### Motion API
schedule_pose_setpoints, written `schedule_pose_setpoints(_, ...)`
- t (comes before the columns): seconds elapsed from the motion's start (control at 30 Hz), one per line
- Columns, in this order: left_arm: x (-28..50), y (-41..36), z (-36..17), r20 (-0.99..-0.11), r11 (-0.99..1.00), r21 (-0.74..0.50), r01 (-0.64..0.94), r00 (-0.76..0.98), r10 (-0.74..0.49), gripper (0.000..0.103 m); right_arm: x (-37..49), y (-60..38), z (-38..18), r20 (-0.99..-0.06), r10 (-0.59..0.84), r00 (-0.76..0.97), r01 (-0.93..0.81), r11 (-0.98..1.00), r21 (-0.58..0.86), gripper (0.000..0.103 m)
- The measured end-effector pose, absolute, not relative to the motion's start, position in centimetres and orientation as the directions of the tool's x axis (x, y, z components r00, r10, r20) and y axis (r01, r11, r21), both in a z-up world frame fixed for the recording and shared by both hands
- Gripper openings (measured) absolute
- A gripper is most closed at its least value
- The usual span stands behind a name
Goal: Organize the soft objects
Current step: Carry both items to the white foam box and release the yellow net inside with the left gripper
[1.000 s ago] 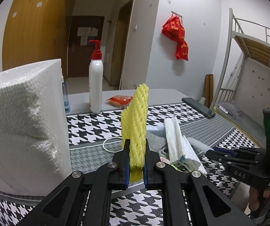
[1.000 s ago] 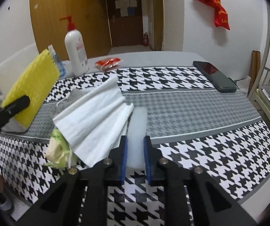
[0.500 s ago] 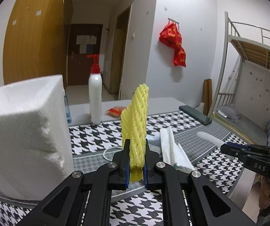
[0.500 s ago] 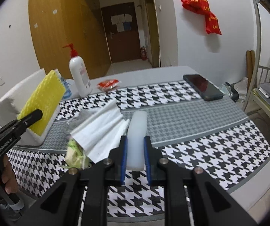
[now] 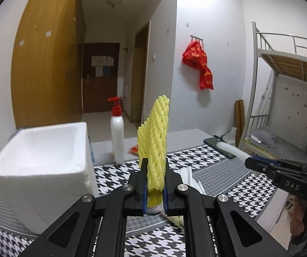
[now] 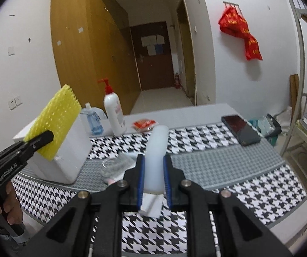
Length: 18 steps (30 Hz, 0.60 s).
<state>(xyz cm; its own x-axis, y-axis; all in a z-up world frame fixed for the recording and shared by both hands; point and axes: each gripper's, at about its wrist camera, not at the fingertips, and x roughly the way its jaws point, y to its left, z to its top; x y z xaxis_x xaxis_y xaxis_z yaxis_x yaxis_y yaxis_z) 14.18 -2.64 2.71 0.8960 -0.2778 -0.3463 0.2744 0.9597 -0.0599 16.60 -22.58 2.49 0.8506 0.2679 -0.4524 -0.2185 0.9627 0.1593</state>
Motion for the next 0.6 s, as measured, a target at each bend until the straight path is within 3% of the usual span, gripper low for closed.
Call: schedule_pose_setpoints(0.6,13.3,-0.1,5.6,-0.315,0.989,0.011,0.150,0.939,-0.139,0.011,16.3,-19.3,6.2,-0.361,0.397,0.844,-0.366,0.918,0.153,0.020)
